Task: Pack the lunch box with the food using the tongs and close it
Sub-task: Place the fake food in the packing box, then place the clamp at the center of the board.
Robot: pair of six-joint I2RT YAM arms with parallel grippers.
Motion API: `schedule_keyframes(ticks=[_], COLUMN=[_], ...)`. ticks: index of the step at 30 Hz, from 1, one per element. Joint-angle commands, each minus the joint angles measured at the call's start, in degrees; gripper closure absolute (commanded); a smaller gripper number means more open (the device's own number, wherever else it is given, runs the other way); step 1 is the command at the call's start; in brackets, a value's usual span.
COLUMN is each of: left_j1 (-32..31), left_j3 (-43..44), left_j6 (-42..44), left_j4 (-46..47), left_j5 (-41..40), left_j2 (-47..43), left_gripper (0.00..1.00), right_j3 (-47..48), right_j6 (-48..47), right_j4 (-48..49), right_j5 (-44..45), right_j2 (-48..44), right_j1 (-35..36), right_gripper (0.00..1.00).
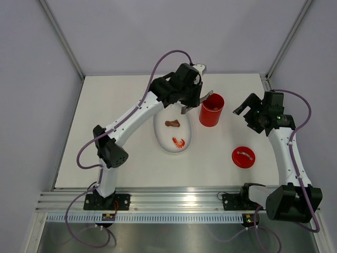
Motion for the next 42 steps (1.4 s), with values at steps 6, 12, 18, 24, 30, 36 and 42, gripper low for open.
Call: schedule_keyframes(ticks=[6, 12, 18, 24, 30, 36, 42], left_j1=[9.88, 21.14, 25.29, 26.26, 26.52, 26.79, 26.87], left_j3=[-19.92, -35.69, -47.48, -57.39, -61.29, -59.80, -56.02], left_j6=[0.83, -0.49, -1.89, -3.92, -5.76, -5.85, -4.98], left_j4=[5.28, 10.90, 18.20, 27.68, 29.90, 26.91, 22.17], left_j5=[-8.80, -9.76, -11.70, -15.65, -18.03, -17.68, -16.10], left_j2=[-19.72, -25.36, -26.60, -27.38, -25.55, -26.24, -31.77], left_gripper=[0.93, 0.91, 0.86, 0.74, 0.26, 0.16, 0.11], right_j3=[1.84, 1.22, 0.52, -0.80, -2.73, -2.73, -3.61], right_j6=[-0.93, -1.28, -1.46, -2.16, -2.16, -4.71, -4.19], right_j4=[0.08, -0.27, -0.53, -1.68, -2.20, -4.75, -9.23], right_j5=[1.18, 1.27, 1.01, 1.45, 1.71, 4.61, 10.05], right_j2=[-0.45, -0.80, -1.33, -1.68, -2.21, 0.42, 4.46], right_j1=[0.58, 0.49, 0.49, 0.49, 0.49, 0.40, 0.40], right_gripper=[0.00, 0.01, 0.00, 0.01, 0.01, 0.01, 0.01])
